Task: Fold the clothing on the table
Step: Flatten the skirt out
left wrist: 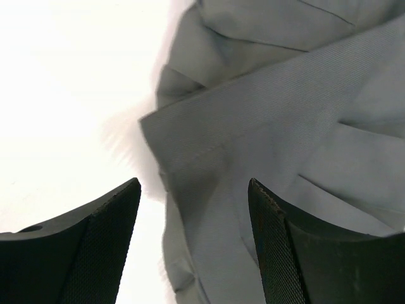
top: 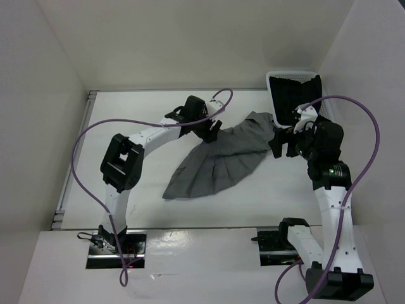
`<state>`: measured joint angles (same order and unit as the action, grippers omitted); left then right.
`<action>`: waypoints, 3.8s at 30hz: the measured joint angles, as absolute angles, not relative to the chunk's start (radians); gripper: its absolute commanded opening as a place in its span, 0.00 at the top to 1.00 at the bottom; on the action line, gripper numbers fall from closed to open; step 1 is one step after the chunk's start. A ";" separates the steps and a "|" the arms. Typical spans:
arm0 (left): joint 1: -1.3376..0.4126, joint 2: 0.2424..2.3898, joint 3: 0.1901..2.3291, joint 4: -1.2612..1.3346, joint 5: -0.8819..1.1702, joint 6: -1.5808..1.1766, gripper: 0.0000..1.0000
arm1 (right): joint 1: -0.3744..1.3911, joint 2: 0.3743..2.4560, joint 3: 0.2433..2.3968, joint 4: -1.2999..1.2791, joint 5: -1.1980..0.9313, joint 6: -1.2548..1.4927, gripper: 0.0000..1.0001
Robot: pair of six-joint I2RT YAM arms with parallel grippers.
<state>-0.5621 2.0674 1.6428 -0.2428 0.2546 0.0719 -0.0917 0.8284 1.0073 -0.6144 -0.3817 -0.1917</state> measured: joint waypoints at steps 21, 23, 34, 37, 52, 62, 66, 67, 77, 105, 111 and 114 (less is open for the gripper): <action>-0.542 2.158 1.741 -0.290 0.314 0.073 0.45 | -0.121 0.810 1.005 -0.614 -0.411 -0.192 0.06; -0.539 2.158 1.742 -0.291 0.331 0.073 0.52 | -0.125 0.805 1.005 -0.614 -0.412 -0.192 0.06; -0.533 2.168 1.763 -0.303 0.378 0.073 0.93 | -0.136 0.788 0.992 -0.615 -0.428 -0.197 0.06; -0.531 2.168 1.762 -0.306 0.384 0.073 1.00 | -0.136 0.782 0.992 -0.615 -0.431 -0.200 0.06; -0.464 1.708 1.510 -0.344 0.319 0.047 1.00 | -0.126 0.940 0.991 -0.621 -0.509 -0.243 0.06; -0.411 1.419 1.345 -0.348 0.272 0.049 1.00 | 0.105 1.172 1.035 -0.612 -0.399 -0.244 0.14; -0.391 1.400 1.287 -0.370 0.266 0.050 1.00 | 0.218 1.245 1.053 -0.596 -0.329 -0.245 0.14; -0.382 1.397 1.278 -0.371 0.266 0.050 1.00 | 0.251 1.259 1.055 -0.589 -0.310 -0.245 0.15; -0.261 1.300 1.162 -0.365 0.287 0.050 1.00 | 0.602 1.398 1.048 -0.466 -0.012 -0.300 0.20; -0.101 1.211 1.071 -0.366 0.403 0.052 1.00 | 0.873 1.637 0.960 -0.218 0.320 -0.403 0.29; -0.101 1.210 1.071 -0.366 0.406 0.052 1.00 | 0.873 1.673 0.955 -0.185 0.356 -0.417 0.32; -0.101 1.208 1.071 -0.366 0.406 0.052 1.00 | 0.873 1.700 0.955 -0.165 0.367 -0.419 0.32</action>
<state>-0.1013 1.2083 1.0710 -0.3664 0.4061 0.0521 0.8726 1.7004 0.9554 -0.1654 0.3668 -0.4191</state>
